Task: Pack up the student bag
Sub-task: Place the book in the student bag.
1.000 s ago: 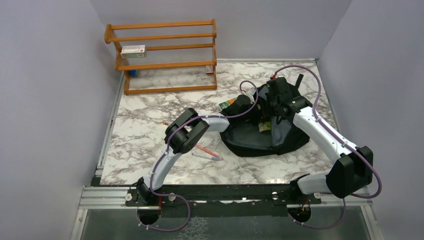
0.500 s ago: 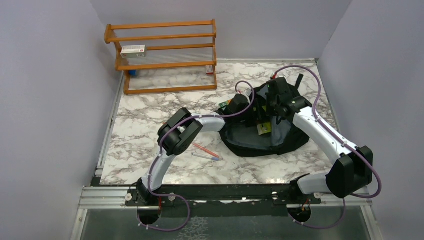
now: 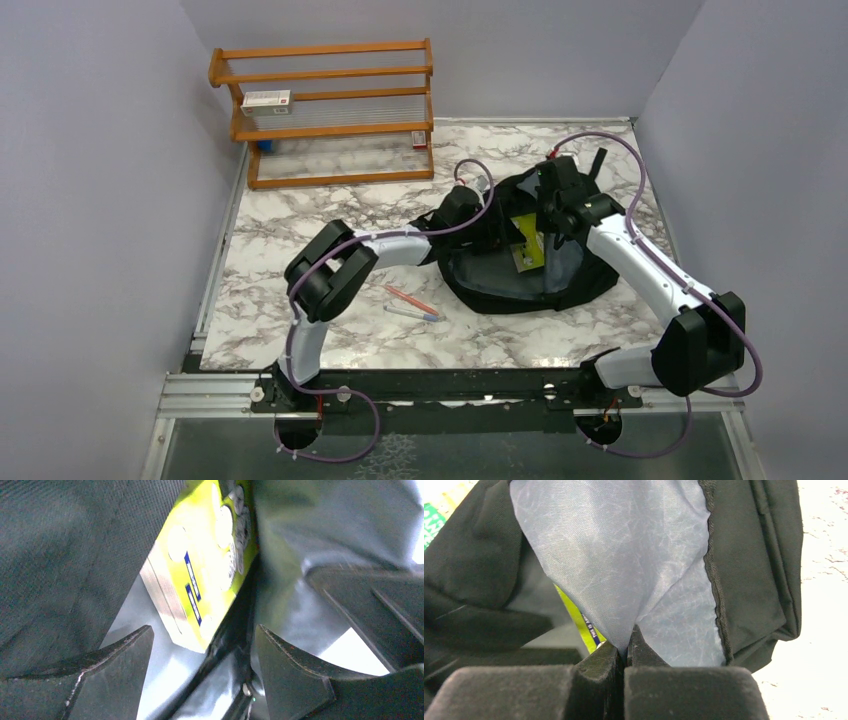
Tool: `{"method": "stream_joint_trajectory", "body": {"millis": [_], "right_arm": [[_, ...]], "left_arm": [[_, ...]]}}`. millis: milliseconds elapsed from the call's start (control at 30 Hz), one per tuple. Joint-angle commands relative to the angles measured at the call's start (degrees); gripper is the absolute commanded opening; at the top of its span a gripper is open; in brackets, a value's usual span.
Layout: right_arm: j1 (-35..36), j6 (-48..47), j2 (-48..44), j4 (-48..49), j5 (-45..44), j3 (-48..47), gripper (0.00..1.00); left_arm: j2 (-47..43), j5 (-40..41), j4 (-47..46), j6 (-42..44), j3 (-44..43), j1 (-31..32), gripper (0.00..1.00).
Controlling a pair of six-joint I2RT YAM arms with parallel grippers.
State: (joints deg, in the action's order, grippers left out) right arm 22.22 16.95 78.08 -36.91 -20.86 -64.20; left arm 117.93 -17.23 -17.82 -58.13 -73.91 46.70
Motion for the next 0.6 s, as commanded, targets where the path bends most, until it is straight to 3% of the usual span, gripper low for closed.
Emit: {"method": "stream_joint_trajectory", "body": {"millis": [0, 233, 567], "right_arm": [[-1.80, -0.54, -0.75, 1.26, -5.72, 0.17, 0.01], [-3.98, -2.02, -1.48, -1.00, -11.39, -0.20, 0.01], [-7.87, -5.38, -2.29, -2.29, -17.48, -3.56, 0.01]], "left_arm": [[-8.94, -2.19, -0.13, 4.43, 4.22, -0.29, 0.76], [-21.35, -5.01, -1.04, 8.97, 12.66, -1.71, 0.76], [-30.28, -4.79, 5.16, 13.39, 18.89, -13.61, 0.77]]}}
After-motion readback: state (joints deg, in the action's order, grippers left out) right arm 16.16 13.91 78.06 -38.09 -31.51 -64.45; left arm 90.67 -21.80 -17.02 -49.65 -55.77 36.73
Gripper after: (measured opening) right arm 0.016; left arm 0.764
